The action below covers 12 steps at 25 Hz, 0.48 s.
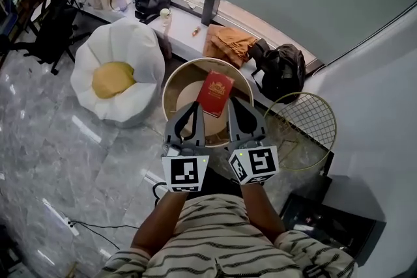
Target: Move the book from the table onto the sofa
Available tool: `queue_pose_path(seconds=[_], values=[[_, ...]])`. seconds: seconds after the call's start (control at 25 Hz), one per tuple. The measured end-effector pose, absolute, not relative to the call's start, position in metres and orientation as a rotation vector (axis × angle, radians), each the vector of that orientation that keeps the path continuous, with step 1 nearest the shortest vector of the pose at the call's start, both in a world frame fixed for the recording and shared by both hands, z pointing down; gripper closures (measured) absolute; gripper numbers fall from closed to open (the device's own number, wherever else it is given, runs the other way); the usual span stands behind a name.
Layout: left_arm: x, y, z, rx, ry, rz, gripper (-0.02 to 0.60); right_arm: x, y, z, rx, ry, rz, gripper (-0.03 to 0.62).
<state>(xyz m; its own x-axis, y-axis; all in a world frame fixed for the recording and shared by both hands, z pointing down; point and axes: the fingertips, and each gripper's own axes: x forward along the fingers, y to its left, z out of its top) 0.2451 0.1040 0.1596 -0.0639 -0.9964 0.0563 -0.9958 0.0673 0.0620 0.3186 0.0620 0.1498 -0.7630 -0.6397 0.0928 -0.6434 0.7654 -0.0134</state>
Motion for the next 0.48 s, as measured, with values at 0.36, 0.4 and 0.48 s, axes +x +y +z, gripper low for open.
queue_pose_path(seconds=[0.36, 0.4, 0.48], values=[[0.251, 0.032, 0.198, 2.180, -2.112, 0.092, 0.577, 0.322, 0.000, 0.199, 1.150, -2.814, 0.195, 0.582], [0.253, 0.021, 0.202, 2.193, -2.093, 0.105, 0.577, 0.324, -0.009, 0.204, 1.166, -2.803, 0.202, 0.582], [0.255, -0.001, 0.214, 2.208, -2.056, 0.140, 0.577, 0.327, -0.029, 0.217, 1.192, -2.781, 0.230, 0.582]])
